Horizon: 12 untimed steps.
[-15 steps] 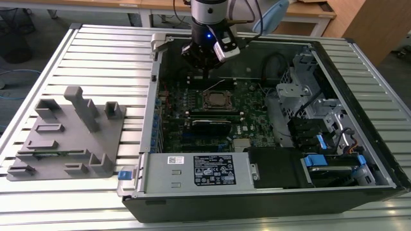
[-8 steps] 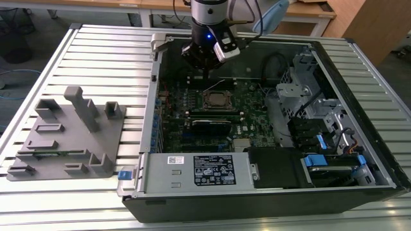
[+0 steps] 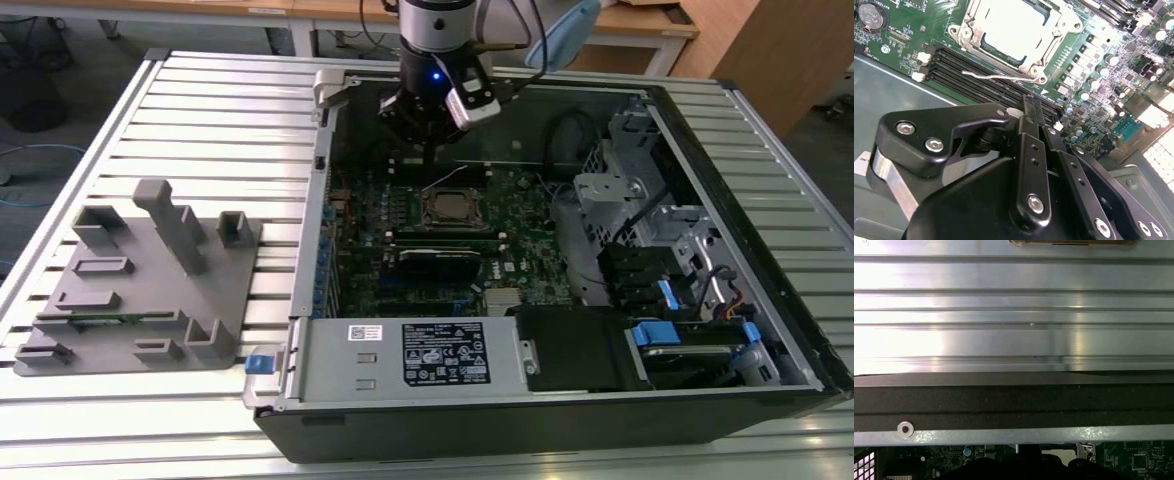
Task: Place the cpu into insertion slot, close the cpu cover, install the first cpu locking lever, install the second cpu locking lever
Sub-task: 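Install the first cpu locking lever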
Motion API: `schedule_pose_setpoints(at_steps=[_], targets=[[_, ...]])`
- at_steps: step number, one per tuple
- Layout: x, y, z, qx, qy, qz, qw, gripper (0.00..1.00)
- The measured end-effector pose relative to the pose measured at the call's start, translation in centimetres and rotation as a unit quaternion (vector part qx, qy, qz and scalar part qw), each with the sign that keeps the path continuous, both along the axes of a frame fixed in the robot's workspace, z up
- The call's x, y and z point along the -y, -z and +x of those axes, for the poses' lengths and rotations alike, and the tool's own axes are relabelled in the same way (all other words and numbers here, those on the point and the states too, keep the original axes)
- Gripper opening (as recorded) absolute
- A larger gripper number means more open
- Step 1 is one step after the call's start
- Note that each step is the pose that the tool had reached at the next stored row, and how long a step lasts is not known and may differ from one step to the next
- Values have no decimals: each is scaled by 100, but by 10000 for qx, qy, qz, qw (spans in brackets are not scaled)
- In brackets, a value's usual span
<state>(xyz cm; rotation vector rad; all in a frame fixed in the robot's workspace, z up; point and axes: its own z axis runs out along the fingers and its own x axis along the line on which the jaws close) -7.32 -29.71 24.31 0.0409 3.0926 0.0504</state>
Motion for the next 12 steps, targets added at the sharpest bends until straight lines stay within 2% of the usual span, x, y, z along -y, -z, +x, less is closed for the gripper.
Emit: schedule_pose_setpoints(at_steps=[12], targets=[[-1, 18, 4, 2, 0, 2, 10000, 10]])
